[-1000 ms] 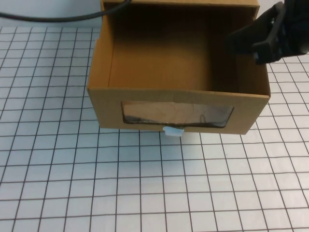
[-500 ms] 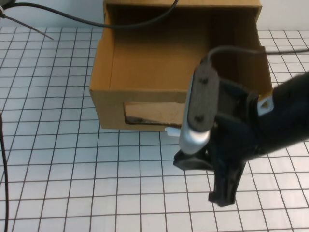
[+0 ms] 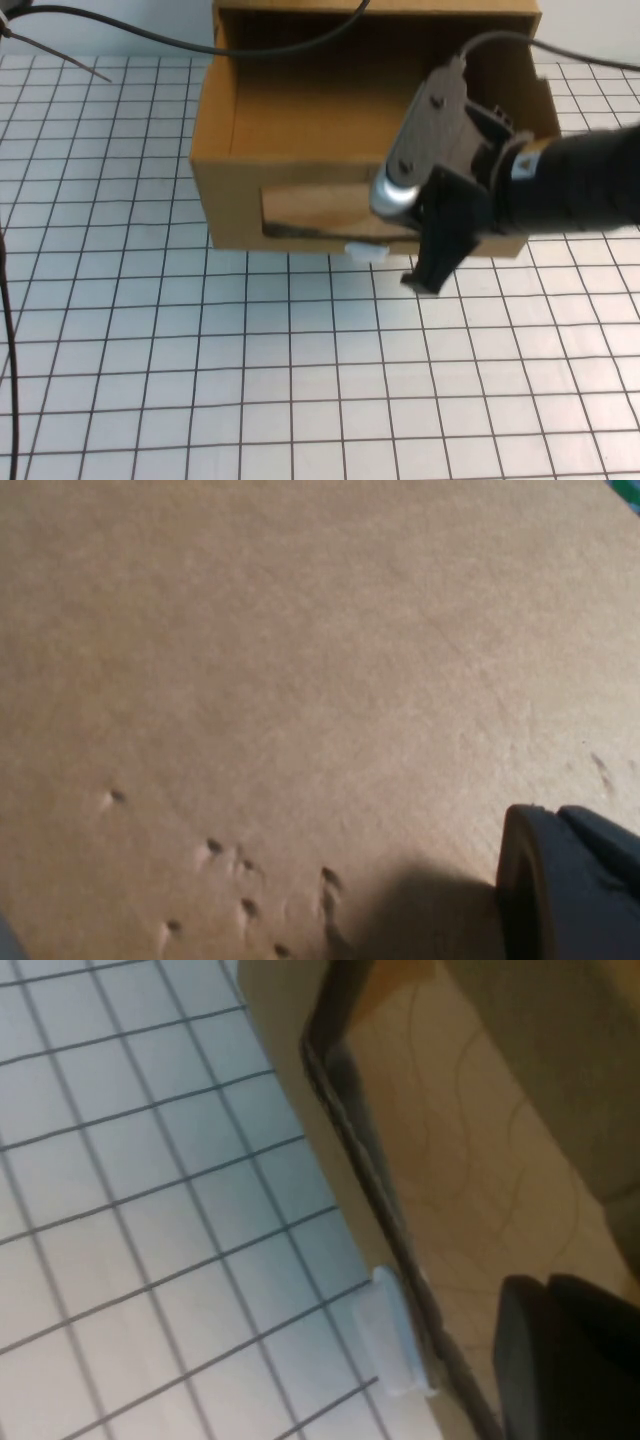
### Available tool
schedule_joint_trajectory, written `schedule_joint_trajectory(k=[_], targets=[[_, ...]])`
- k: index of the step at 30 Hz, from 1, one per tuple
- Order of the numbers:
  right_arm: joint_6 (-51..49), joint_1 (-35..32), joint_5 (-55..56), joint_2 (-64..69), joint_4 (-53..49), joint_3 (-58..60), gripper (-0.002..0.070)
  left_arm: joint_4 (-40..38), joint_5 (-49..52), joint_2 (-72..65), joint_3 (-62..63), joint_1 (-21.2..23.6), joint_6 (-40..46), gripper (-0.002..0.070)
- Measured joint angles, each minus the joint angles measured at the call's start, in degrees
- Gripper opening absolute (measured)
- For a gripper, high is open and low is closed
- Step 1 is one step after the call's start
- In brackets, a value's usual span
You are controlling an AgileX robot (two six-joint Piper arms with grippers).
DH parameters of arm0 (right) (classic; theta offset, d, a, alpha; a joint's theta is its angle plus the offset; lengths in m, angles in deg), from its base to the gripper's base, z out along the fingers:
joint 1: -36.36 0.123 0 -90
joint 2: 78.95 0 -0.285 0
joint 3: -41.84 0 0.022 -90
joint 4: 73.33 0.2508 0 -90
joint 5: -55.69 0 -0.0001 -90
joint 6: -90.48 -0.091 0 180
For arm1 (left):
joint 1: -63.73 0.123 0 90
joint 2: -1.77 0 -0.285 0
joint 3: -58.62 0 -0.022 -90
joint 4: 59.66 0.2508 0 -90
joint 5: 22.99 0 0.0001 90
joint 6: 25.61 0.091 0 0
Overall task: Close the shoe box
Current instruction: Close the shoe box with your right arm
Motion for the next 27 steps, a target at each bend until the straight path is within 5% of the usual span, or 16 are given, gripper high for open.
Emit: schedule_joint_trajectory(k=[16,22,27], targets=[[0.0,-4.8,-1.9,15.4,0.2,-18.9,-0.0014,0.0,0.1,0.0,0.0,0.0,0.0,-0.0006],[2.4,-4.5,-0.8,11.6,3.2,-16.5,-0.0014,0.1,0.1,0.0,0.0,0.0,0.0,-0.0005],[16.0,-1.1,7.1,2.2,9.0,-5.0,-0.0014,0.1,0.1,0.0,0.1,0.1,0.1,-0.0006]])
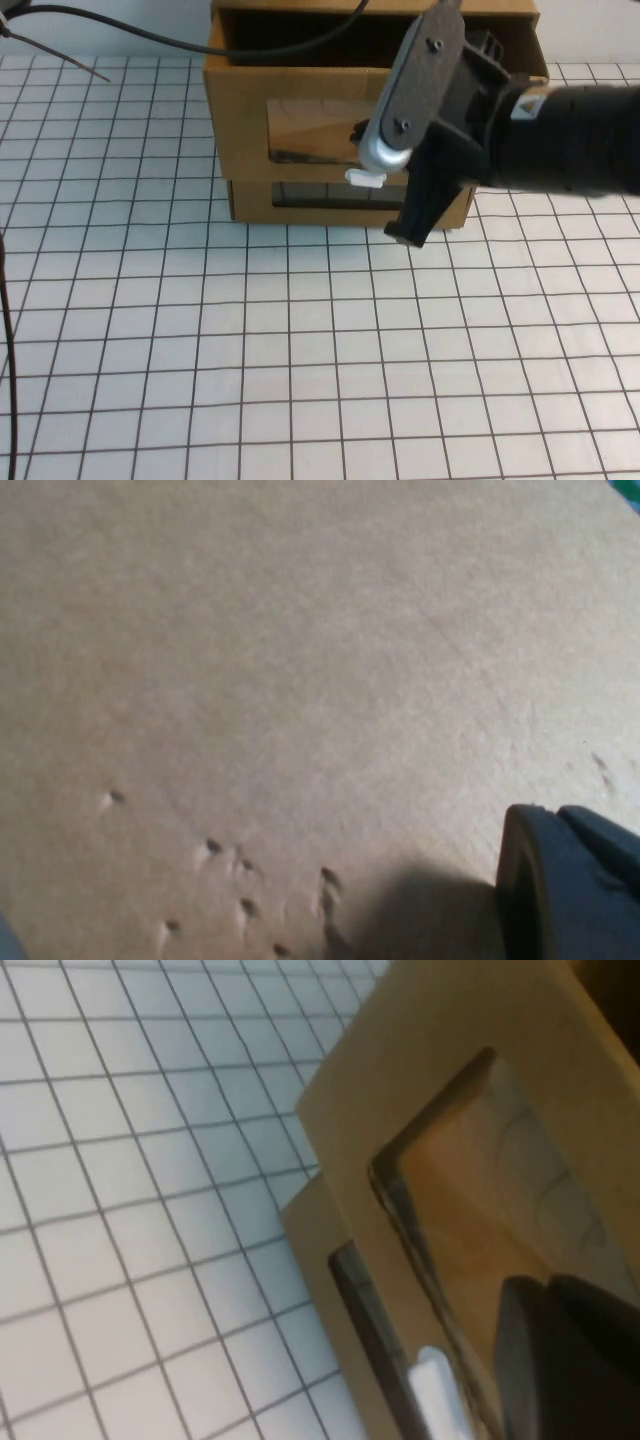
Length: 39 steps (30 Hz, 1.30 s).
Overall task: Close the shoe box
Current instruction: Close the shoe box with your right arm
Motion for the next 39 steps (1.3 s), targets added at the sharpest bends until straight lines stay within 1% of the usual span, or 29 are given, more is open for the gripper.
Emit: schedule_joint_trajectory(k=[2,5,7,10,13,17,21,29,35,39], targets=[[1.9,1.6,7.1,-2.4,4.3,6.2,-0.0014,0.0,0.0,0.0,0.0,0.0,0.1,-0.0006],[2.4,3.5,27.0,-3.5,15.0,14.9,-0.0014,0.0,0.2,0.0,0.0,0.0,0.1,-0.0006],[0.2,4.1,38.0,-2.5,19.4,17.9,-0.0014,0.0,0.2,0.0,0.0,0.0,0.1,-0.0005],[-4.3,4.1,44.3,-0.5,19.0,19.2,-0.0014,0.0,0.2,0.0,0.0,0.0,0.1,-0.0006],[-11.0,4.2,46.1,1.5,12.0,19.1,-0.0014,0.0,0.2,0.0,0.0,0.1,0.1,-0.0005],[-14.8,4.4,48.5,4.9,9.4,16.6,-0.0014,0.0,0.2,0.0,0.0,0.1,0.2,-0.0005],[-15.2,4.0,47.8,8.3,8.7,12.0,-0.0014,0.0,0.2,0.0,0.0,0.1,0.5,-0.0005],[-15.3,-1.2,39.3,16.4,8.5,-0.8,-0.0014,0.0,0.2,0.0,0.0,0.1,1.0,-0.0006],[-15.4,-2.2,36.3,17.4,7.6,-2.4,-0.0014,0.0,0.2,0.0,0.0,0.1,1.5,-0.0005],[-15.4,-2.3,31.8,16.3,7.6,-2.5,-0.0014,0.0,0.2,0.0,0.0,0.1,2.1,-0.0005]])
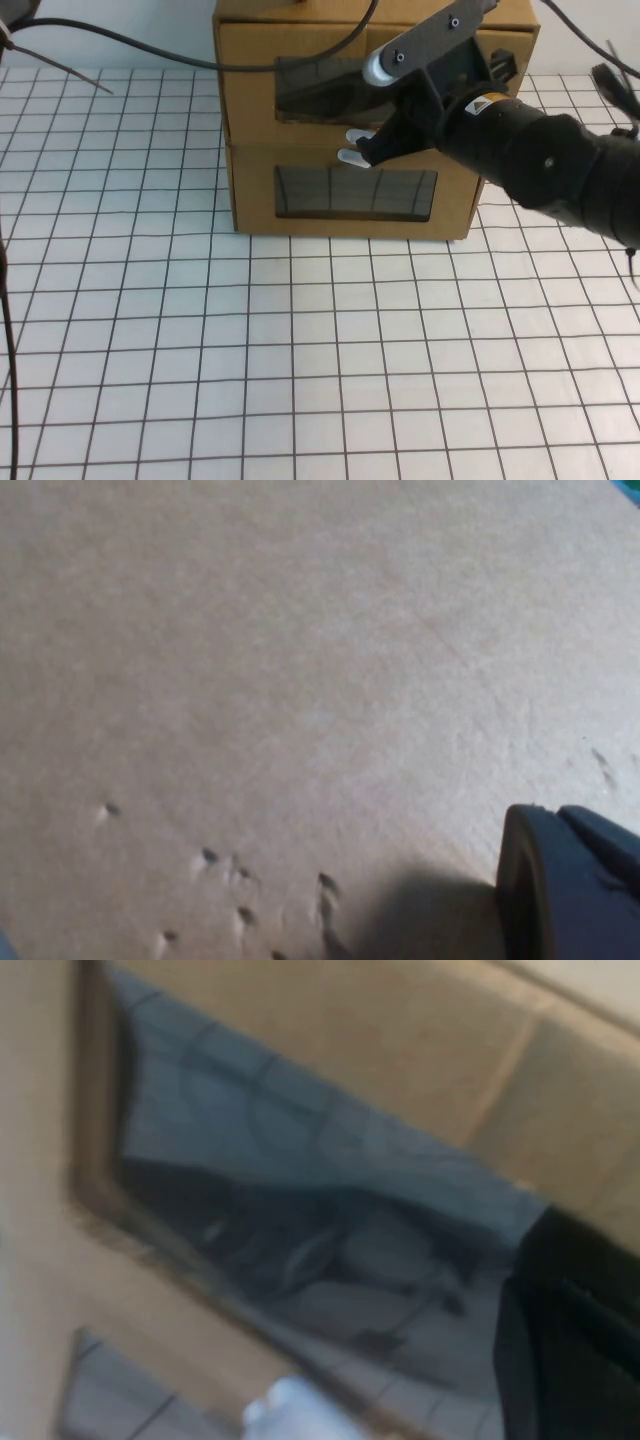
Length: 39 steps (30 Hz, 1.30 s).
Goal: Close the shoe box
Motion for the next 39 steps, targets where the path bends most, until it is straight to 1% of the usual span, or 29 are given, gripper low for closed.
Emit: schedule_joint_trajectory(k=[5,11,14,18,23,26,30,33,39], targets=[[0.0,0.0,-12.8,-4.5,-0.2,0.0,-0.0014,1.1,0.6,1.0,0.0,0.2,0.2,-0.0006],[0.0,0.0,-27.4,-14.0,-0.3,0.0,-0.0014,6.6,3.7,6.9,-0.2,1.1,-0.1,-0.0005],[0.0,-0.1,-30.5,-20.0,0.3,0.0,-0.0014,9.4,4.1,11.8,-0.2,1.3,-0.8,-0.0005],[-0.4,-0.9,-34.4,-27.5,0.7,-0.1,-0.0014,10.0,4.5,18.8,-0.4,1.3,-1.4,-0.0005],[-5.3,-5.1,-41.2,-34.2,0.7,-0.1,-0.0014,10.0,4.6,29.1,-4.9,1.0,-1.8,-0.0005],[-7.8,-8.3,-40.9,-39.4,0.7,2.8,-0.0014,9.9,4.7,36.3,-11.0,1.0,-1.9,-0.0006],[-9.0,-10.9,-36.7,-46.9,2.5,9.4,-0.0014,9.9,4.7,47.3,-22.5,1.0,-0.7,-0.0006],[-9.2,-11.6,-35.1,-52.6,4.8,15.7,-0.0014,9.9,3.6,56.2,-35.9,1.0,0.2,-0.0005],[-11.0,-11.6,-33.9,-64.3,7.3,27.1,-0.0014,10.0,-7.7,77.7,-64.9,1.0,0.5,-0.0005]])
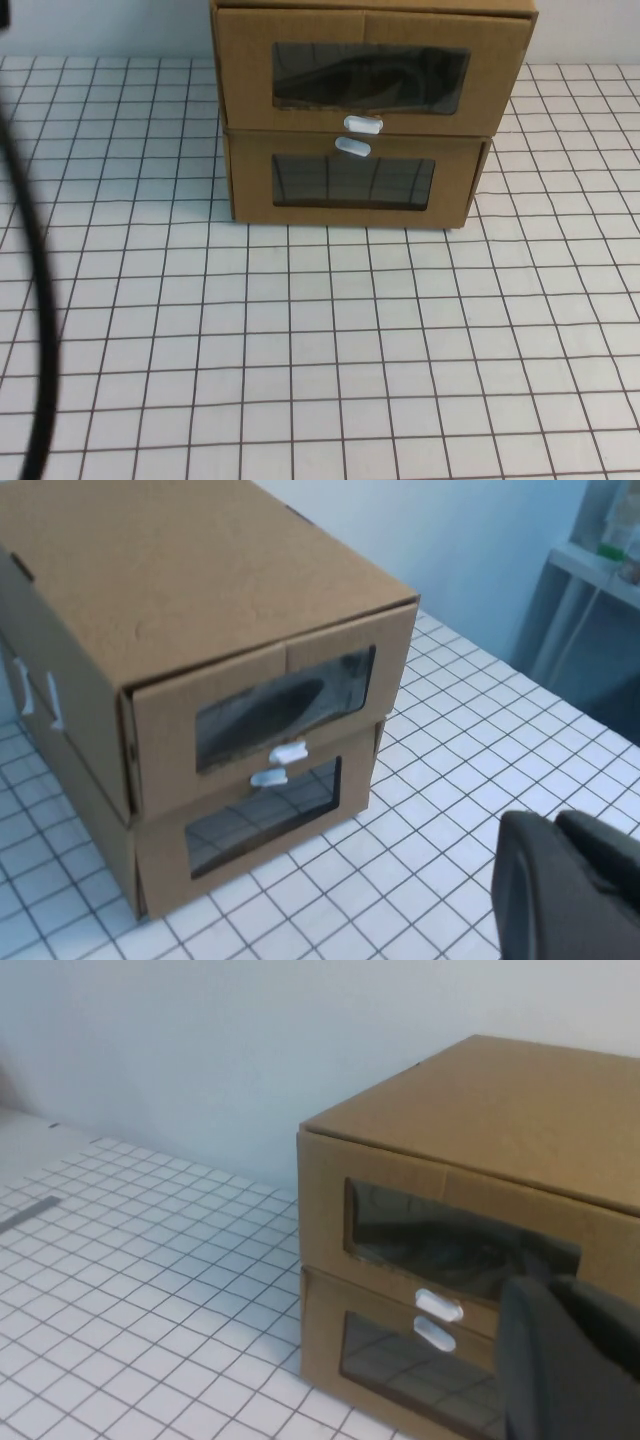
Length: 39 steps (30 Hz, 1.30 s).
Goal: Close the shoe box
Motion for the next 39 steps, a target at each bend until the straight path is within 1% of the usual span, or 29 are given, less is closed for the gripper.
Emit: schedule_joint_trajectory(k=[3,8,11,15,19,25,39], targets=[[-2.0,0.0,0.9,-6.2,-0.3,5.0,-0.0014,0.8,-5.9,11.3,-13.6,0.0,-0.2,-0.0006],[-4.9,0.0,1.1,-16.7,-3.0,12.8,-0.0014,1.6,-14.3,29.7,-33.8,0.0,-3.1,-0.0005],[-10.7,0.0,0.8,-22.0,-6.6,17.7,-0.0014,1.6,-18.4,38.8,-42.2,-0.1,-4.9,-0.0006],[-16.6,0.0,-0.6,-28.0,-14.6,24.1,-0.0014,1.6,-24.0,46.4,-50.5,-0.1,-5.4,-0.0005],[-21.0,0.0,-2.5,-32.4,-18.5,28.8,-0.0014,1.6,-29.3,49.2,-57.3,-0.1,-5.4,-0.0005],[-21.9,0.0,-2.9,-34.9,-18.6,29.5,-0.0014,1.6,-36.6,49.2,-65.9,-0.1,-5.5,-0.0005],[-22.1,0.0,-2.9,-35.0,-18.3,29.5,-0.0014,1.6,-37.9,49.2,-80.9,-0.1,-5.5,-0.0005]])
